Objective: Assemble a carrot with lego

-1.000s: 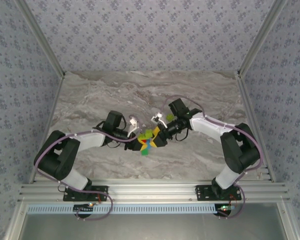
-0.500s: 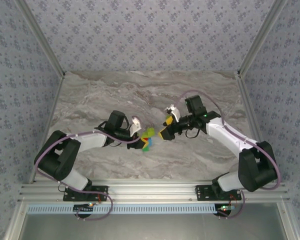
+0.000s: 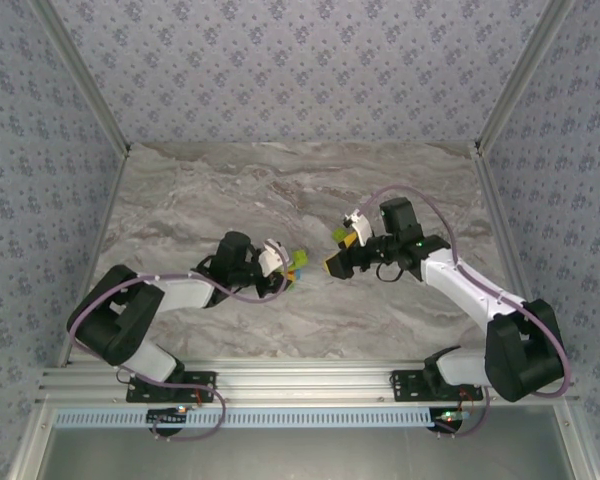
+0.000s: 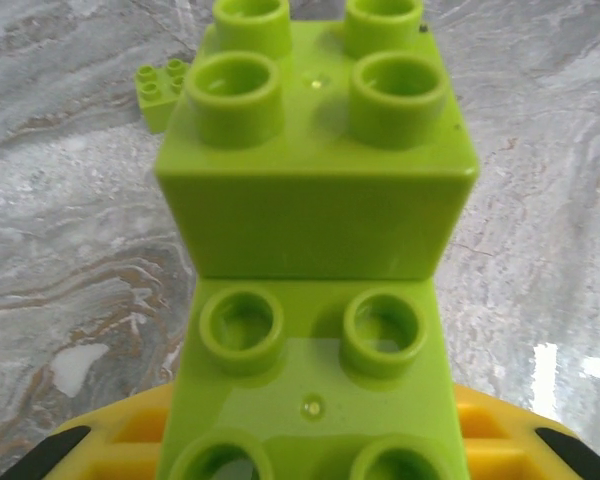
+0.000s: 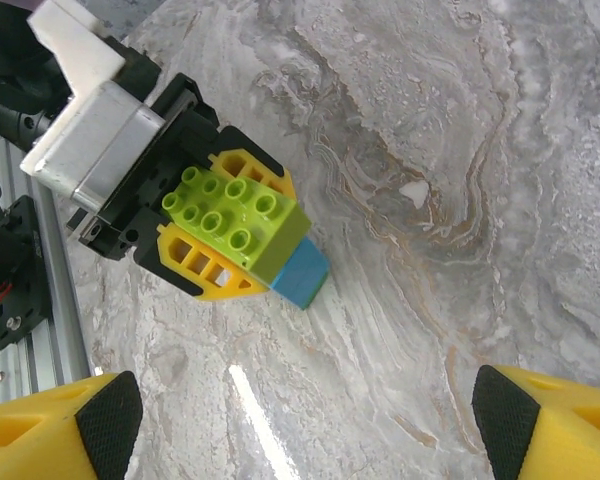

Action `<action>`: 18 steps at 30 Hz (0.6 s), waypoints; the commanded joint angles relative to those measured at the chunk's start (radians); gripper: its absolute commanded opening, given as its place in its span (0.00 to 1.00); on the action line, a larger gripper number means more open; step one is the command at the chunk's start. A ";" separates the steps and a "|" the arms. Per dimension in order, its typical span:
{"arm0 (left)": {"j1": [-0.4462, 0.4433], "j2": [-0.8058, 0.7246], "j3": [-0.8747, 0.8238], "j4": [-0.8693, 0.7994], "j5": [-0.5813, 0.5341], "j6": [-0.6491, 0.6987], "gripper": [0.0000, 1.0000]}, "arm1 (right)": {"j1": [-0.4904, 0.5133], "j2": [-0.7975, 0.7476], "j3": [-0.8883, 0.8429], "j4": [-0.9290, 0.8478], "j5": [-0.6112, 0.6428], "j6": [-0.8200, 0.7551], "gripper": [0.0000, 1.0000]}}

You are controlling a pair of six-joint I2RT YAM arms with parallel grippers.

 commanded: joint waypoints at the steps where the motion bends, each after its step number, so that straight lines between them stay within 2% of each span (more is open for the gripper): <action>1: -0.024 0.024 -0.005 0.150 -0.084 -0.005 0.10 | -0.005 -0.016 -0.016 0.043 0.014 0.028 0.90; 5: -0.058 0.078 -0.010 0.246 -0.195 -0.061 0.09 | -0.006 -0.016 -0.030 0.062 0.024 0.036 0.89; 8: -0.103 0.119 -0.011 0.337 -0.337 -0.170 0.00 | -0.005 -0.018 -0.039 0.071 0.032 0.043 0.89; 11: -0.195 0.158 -0.007 0.428 -0.569 -0.252 0.00 | -0.003 -0.018 -0.051 0.084 0.040 0.047 0.89; 12: -0.237 0.175 0.008 0.434 -0.703 -0.279 0.00 | -0.003 -0.019 -0.057 0.090 0.043 0.051 0.89; 13: -0.266 0.191 0.036 0.415 -0.786 -0.305 0.00 | -0.004 -0.017 -0.061 0.096 0.045 0.053 0.89; 15: -0.322 0.229 0.116 0.325 -1.016 -0.389 0.00 | -0.002 -0.017 -0.070 0.111 0.047 0.062 0.89; 18: -0.348 0.264 0.210 0.150 -1.210 -0.592 0.00 | 0.000 -0.021 -0.077 0.114 0.052 0.064 0.89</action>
